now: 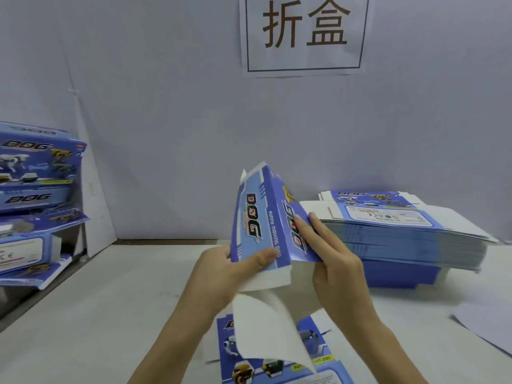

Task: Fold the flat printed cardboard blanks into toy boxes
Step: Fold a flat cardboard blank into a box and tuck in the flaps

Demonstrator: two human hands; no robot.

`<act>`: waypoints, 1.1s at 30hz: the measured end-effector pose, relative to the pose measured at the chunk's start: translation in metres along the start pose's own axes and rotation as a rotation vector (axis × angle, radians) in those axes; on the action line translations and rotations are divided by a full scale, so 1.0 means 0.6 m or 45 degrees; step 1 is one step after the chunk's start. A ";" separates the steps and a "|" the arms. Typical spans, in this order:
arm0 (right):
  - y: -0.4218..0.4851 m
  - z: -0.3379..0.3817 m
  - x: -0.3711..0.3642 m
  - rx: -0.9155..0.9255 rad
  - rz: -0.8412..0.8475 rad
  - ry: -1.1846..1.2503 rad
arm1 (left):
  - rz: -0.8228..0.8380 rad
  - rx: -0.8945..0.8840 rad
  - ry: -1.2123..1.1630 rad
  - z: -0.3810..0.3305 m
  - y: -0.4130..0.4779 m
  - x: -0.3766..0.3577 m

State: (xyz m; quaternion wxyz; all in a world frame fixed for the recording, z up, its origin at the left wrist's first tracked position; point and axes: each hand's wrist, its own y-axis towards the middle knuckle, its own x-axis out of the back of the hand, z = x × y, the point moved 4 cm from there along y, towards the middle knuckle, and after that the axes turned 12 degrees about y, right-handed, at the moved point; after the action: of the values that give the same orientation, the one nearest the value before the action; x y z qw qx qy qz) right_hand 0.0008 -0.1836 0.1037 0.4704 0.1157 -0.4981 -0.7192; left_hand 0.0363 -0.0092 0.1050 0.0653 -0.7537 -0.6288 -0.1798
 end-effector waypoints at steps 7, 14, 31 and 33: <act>0.024 -0.006 0.029 -0.634 0.308 1.295 | 0.062 -0.199 -0.092 0.011 0.019 0.057; 0.020 -0.029 0.046 -0.856 0.077 1.252 | 0.433 -0.167 -0.028 0.014 0.009 0.038; 0.023 -0.018 0.048 -0.750 -0.054 0.860 | -0.040 -0.166 -0.246 0.013 0.016 0.029; 0.023 -0.022 0.053 -0.761 -0.052 0.841 | -0.052 -0.207 -0.245 0.011 0.015 0.028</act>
State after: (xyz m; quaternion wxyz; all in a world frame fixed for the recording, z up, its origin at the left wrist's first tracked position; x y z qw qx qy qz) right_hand 0.0000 -0.2178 0.1184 0.6029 0.2078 -0.0890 -0.7651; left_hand 0.0489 0.0064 0.1060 -0.0604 -0.7574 -0.6306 -0.1581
